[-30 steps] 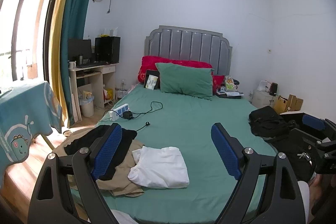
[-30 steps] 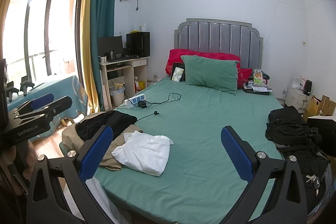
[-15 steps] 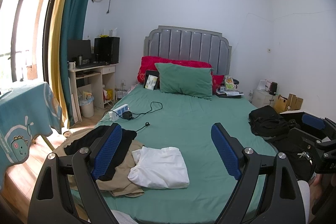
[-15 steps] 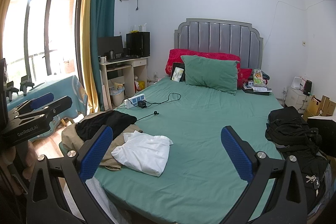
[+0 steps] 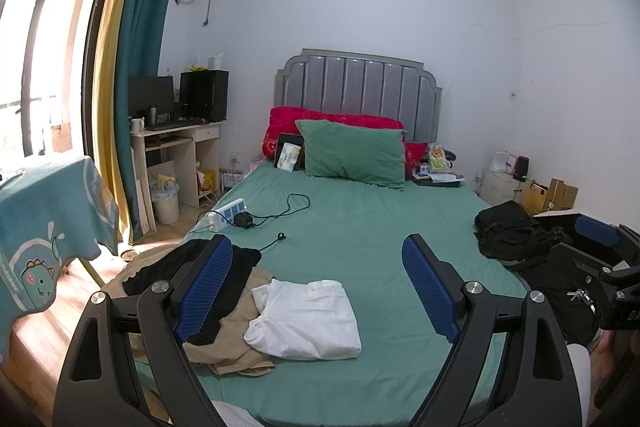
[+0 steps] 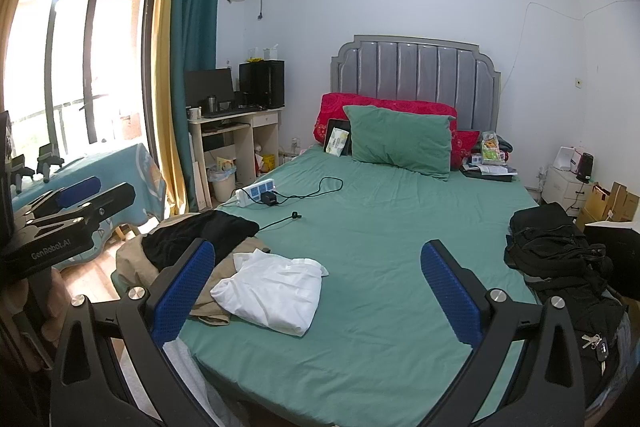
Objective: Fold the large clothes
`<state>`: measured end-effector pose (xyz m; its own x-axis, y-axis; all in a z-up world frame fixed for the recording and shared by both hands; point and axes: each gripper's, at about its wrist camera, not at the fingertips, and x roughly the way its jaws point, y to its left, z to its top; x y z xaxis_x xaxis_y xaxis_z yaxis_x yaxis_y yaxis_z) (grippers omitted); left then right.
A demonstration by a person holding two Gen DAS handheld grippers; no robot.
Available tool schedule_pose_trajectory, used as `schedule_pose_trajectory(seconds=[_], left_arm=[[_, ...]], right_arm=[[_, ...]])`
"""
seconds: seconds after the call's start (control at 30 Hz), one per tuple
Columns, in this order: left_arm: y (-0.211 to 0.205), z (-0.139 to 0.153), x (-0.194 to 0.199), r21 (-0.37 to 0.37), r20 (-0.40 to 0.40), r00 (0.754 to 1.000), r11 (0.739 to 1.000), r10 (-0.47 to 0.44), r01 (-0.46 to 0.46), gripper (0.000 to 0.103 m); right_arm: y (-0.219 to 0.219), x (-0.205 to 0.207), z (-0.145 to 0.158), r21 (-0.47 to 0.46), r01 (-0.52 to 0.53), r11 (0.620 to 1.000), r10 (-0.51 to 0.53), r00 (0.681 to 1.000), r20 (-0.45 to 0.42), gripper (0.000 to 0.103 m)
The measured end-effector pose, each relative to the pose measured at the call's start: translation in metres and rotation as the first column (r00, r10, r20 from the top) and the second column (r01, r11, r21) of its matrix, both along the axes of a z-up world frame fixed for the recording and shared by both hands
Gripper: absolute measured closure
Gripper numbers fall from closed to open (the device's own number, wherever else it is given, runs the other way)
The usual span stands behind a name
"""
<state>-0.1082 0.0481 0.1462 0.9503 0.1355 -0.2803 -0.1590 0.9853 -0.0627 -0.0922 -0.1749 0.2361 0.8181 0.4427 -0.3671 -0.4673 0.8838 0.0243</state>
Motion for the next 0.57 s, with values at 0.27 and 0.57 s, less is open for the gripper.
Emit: schedule_pose_trajectory(seconds=[0.27, 0.57], left_arm=[[-0.0001, -0.0001, 0.0000, 0.000, 0.000, 1.000, 1.000, 0.002, -0.002, 0.014], [0.0010, 0.0009, 0.0022, 0.009, -0.003, 1.000, 1.000, 0.002, -0.002, 0.014]], right_arm=[[-0.0007, 0.0003, 0.0007, 0.000, 0.001, 1.000, -0.001, 1.000, 0.001, 0.001], [-0.0032, 0.0027, -0.0015, -0.002, 0.000, 1.000, 0.000, 1.000, -0.004, 0.001]])
